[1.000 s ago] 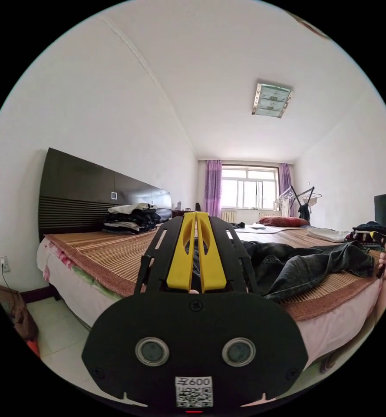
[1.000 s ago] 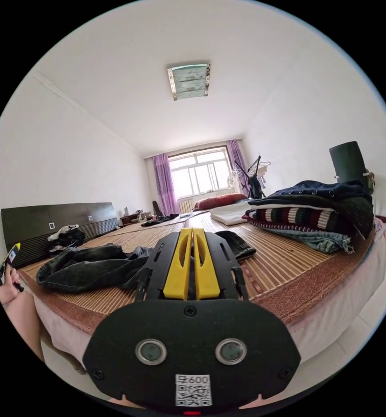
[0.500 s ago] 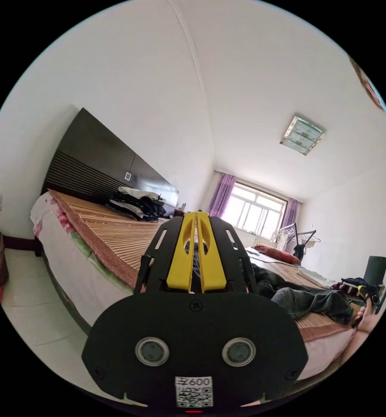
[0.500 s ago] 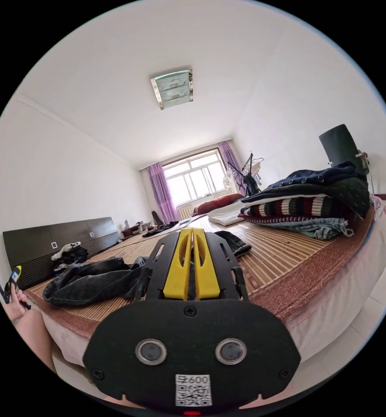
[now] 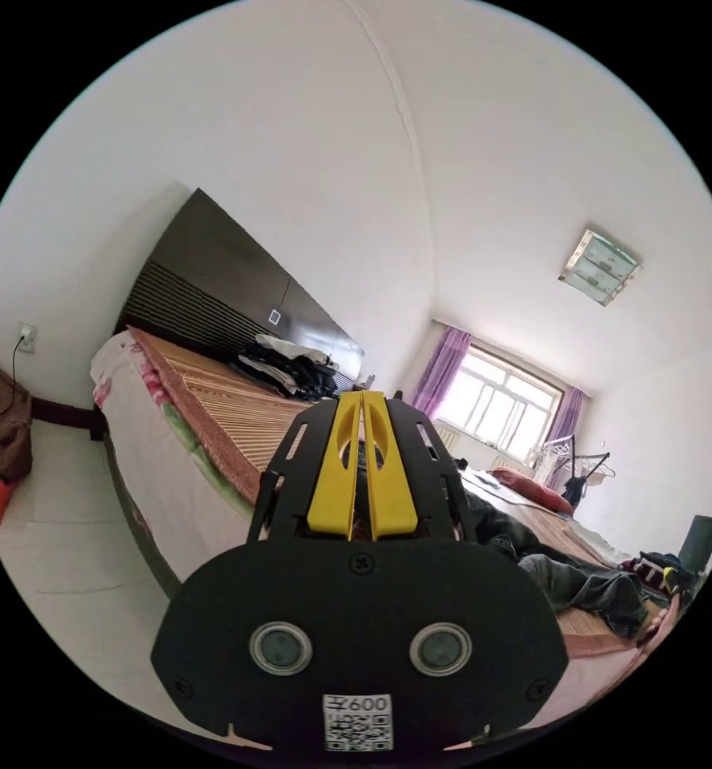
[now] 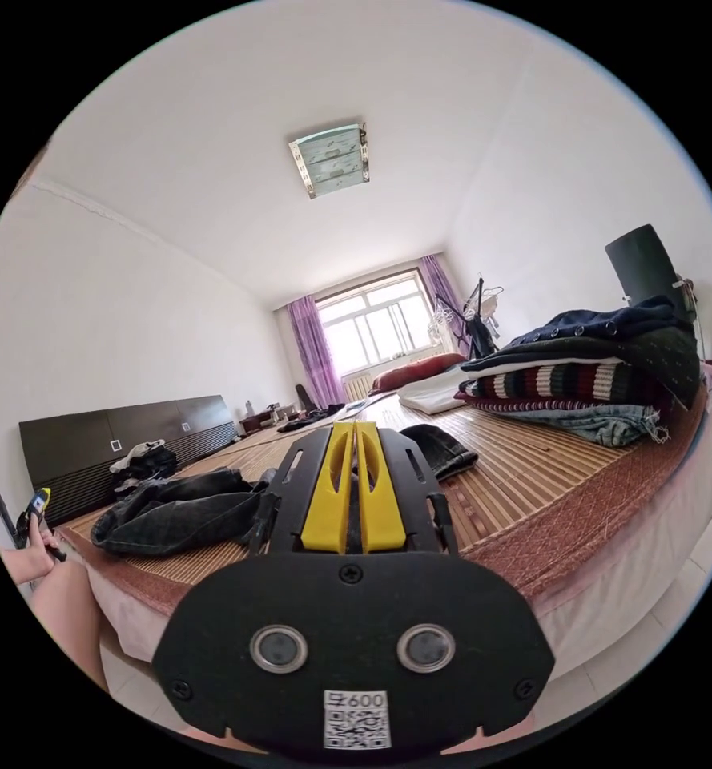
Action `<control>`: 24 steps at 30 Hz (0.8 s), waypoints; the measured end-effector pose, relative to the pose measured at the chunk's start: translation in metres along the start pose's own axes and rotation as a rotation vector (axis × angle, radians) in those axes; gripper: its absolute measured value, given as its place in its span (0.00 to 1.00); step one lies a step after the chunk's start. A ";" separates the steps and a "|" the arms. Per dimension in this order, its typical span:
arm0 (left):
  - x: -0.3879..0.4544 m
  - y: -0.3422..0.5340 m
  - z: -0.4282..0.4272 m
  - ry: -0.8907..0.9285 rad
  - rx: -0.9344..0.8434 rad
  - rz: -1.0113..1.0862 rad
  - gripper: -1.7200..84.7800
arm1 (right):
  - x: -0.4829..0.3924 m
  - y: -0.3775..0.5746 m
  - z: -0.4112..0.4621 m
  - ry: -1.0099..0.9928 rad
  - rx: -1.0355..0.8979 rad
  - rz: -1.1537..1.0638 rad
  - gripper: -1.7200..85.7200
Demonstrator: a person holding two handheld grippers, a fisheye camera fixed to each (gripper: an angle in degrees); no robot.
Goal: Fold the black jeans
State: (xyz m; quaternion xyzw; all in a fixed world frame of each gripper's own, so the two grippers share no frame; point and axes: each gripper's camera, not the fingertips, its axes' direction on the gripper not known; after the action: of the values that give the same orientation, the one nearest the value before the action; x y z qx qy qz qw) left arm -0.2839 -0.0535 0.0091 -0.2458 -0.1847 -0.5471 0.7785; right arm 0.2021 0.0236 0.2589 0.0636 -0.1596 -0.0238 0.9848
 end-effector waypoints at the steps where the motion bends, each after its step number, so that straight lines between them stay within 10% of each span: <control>1: -0.007 -0.008 -0.001 -0.014 -0.004 -0.050 0.02 | -0.001 0.001 -0.001 0.003 0.003 0.003 0.01; 12: -0.034 -0.071 0.015 0.101 -0.161 -0.271 0.02 | -0.025 0.011 0.000 -0.028 -0.031 -0.091 0.01; 24: 0.130 -0.128 0.041 0.302 -0.439 0.301 0.02 | -0.045 0.015 0.003 -0.087 -0.073 -0.183 0.01</control>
State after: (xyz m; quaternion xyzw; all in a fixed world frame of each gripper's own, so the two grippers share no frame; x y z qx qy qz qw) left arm -0.3618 -0.1641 0.1381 -0.3485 0.0941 -0.4830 0.7977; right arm 0.1592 0.0409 0.2493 0.0409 -0.1948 -0.1224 0.9723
